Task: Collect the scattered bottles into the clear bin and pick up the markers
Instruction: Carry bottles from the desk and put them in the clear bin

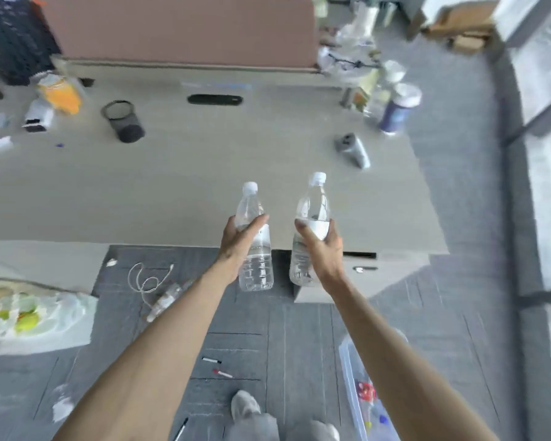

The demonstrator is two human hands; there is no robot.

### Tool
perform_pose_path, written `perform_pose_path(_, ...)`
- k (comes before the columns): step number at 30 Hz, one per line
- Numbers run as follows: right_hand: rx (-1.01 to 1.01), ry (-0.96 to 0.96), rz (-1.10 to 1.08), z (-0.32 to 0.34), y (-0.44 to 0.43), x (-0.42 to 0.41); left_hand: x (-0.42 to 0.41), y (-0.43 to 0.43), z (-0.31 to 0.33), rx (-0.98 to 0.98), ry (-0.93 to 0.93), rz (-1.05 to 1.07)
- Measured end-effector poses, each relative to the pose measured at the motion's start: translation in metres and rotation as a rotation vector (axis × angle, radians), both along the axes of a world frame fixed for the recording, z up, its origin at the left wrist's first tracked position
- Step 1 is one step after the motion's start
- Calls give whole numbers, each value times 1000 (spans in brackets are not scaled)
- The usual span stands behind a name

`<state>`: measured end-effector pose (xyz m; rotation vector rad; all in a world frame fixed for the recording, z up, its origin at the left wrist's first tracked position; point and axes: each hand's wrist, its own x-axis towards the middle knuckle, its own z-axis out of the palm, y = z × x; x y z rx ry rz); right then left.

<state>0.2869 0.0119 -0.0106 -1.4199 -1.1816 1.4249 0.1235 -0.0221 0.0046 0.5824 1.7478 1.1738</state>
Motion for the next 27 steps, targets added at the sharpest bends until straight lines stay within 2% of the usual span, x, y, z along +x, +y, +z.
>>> perform_pose_path(8,-77,-38,-333,-31,-56,215,205,0,-30,-32,1,-331)
perform_pose_path(13,-172,-92,-481,-56,-98,306,300,-9,-46,-75,-30,-485)
perform_pose_path(20,-316,-82,-648,-107,-154,360,357,-20,-110,-191,-13,-718)
perform_pose_path(27,-423,-169,-762,-250,-193,359,381,-31,-261,-351,98,-918)
